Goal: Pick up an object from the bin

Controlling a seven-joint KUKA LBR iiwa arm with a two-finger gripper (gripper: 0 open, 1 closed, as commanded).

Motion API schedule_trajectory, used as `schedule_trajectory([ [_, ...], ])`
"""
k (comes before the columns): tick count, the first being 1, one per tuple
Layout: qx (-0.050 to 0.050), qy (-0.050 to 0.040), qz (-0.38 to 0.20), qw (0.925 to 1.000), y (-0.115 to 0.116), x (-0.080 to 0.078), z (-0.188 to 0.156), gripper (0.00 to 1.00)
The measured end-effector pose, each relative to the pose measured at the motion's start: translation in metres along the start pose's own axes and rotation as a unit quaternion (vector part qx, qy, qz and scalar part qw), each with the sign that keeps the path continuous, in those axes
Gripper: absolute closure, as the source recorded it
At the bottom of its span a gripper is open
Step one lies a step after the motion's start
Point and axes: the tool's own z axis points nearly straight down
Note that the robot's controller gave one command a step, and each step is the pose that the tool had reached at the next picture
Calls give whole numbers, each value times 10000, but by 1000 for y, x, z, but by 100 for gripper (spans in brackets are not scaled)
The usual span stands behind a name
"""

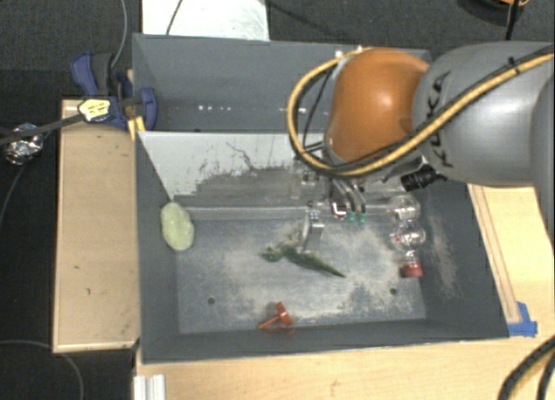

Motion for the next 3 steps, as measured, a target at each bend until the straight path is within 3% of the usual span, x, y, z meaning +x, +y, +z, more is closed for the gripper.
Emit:
schedule_trajectory([
  [1,1,-20,177,9998,-9,10,34,0],
  [2,-4,-19,112,9999,-35,11,87,0],
  [3,-2,-32,-519,9986,-36,-1,105,100],
])
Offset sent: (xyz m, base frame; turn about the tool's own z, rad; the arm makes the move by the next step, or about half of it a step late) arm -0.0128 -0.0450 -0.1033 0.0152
